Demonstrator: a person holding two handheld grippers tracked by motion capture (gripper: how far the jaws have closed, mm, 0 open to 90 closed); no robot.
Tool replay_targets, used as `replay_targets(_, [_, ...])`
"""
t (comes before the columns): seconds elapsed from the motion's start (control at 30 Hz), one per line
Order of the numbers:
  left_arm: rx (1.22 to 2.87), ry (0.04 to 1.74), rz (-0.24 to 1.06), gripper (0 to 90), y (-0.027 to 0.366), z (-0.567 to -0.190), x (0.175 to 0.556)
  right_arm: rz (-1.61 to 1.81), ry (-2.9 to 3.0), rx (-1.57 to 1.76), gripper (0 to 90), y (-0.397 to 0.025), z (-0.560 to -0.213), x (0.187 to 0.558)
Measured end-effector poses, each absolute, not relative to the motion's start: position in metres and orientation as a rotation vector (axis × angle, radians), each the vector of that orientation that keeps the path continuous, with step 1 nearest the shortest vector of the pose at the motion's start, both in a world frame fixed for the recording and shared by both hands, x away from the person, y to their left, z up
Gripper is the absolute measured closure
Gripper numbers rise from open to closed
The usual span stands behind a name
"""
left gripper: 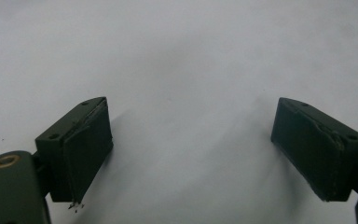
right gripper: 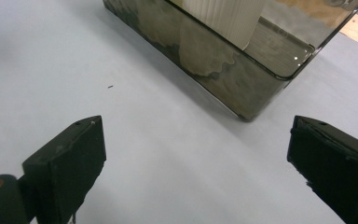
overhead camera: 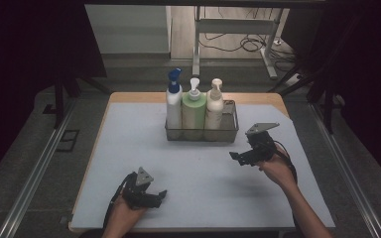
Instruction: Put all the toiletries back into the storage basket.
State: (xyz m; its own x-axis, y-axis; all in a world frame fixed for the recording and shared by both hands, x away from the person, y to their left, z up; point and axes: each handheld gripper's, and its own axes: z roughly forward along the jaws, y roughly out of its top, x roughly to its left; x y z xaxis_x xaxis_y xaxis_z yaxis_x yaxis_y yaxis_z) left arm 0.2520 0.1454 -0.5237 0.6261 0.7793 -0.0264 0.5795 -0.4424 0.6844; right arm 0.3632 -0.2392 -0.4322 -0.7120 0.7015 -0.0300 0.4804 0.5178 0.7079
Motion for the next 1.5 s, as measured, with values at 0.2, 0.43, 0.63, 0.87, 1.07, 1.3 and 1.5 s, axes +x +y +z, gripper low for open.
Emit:
replay_targets(0.2, [2.178,1.058,0.385,12.1,0.145,-0.524,0.252,0.991,2.453,0.975,3.3,-0.246,-0.431,0.353])
replay_targets(0.43, [2.179,1.059,0.386,12.1,0.145,-0.524,0.252,0.992,2.447,0.965,2.5,-0.254,-0.433,0.341])
replay_targets(0.63, [2.18,1.058,0.387,12.1,0.145,-0.524,0.252,0.987,2.456,0.962,2.0,-0.26,-0.439,0.33])
replay_targets(0.87, [2.176,1.059,0.386,12.1,0.145,-0.524,0.252,0.983,2.46,0.968,1.9,-0.266,-0.451,0.317])
replay_targets(1.07, [2.179,1.057,0.386,12.1,0.145,-0.524,0.252,0.992,2.448,0.983,1.6,-0.272,-0.466,0.308])
replay_targets(1.3, [2.179,1.058,0.387,12.1,0.145,-0.524,0.252,0.992,2.438,0.993,1.7,-0.276,-0.485,0.3])
replay_targets(1.5, [2.178,1.057,0.386,12.1,0.145,-0.524,0.252,0.988,2.445,1.012,1.7,-0.278,-0.499,0.296])
